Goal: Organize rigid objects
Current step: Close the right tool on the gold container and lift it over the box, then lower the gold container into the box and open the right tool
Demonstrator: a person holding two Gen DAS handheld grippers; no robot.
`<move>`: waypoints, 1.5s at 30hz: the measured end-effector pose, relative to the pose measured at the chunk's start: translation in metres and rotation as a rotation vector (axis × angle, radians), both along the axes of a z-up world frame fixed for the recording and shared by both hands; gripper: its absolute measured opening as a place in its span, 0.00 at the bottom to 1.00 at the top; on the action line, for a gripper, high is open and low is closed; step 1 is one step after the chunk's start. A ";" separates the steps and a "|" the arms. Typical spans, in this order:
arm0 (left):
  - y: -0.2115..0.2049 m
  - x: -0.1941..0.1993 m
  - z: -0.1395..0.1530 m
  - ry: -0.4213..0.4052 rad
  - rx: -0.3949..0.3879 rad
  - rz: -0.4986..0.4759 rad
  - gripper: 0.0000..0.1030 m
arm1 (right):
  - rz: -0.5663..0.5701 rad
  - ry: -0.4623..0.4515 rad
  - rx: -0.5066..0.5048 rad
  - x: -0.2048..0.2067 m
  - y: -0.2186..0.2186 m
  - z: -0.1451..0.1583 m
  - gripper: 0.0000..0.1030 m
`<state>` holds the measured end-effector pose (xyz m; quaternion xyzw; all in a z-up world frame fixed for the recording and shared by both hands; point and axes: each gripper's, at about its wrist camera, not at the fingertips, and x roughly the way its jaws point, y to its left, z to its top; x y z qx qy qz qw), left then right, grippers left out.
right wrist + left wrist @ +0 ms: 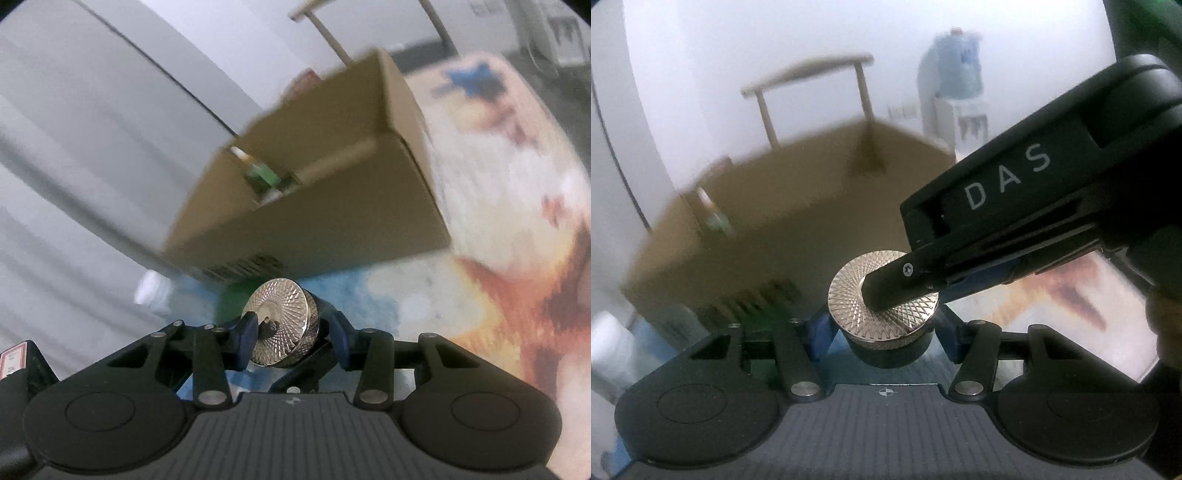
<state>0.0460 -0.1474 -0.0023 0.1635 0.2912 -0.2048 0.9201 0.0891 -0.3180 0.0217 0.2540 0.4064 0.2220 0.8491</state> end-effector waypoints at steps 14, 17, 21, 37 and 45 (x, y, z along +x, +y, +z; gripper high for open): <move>0.020 0.075 0.106 -0.043 -0.004 0.170 0.54 | 0.184 -0.122 -0.034 0.111 0.065 0.091 0.45; 0.025 0.111 0.090 0.089 0.004 0.186 0.54 | 0.212 0.016 -0.028 0.155 0.073 0.065 0.45; 0.030 0.156 0.060 0.256 0.025 0.212 0.54 | 0.239 0.176 -0.012 0.195 0.078 0.030 0.45; 0.053 0.196 0.019 0.564 0.038 0.309 0.54 | 0.326 0.388 -0.128 0.237 0.104 -0.036 0.44; 0.064 0.189 0.020 0.552 -0.029 0.306 0.64 | 0.295 0.353 -0.135 0.230 0.096 -0.026 0.45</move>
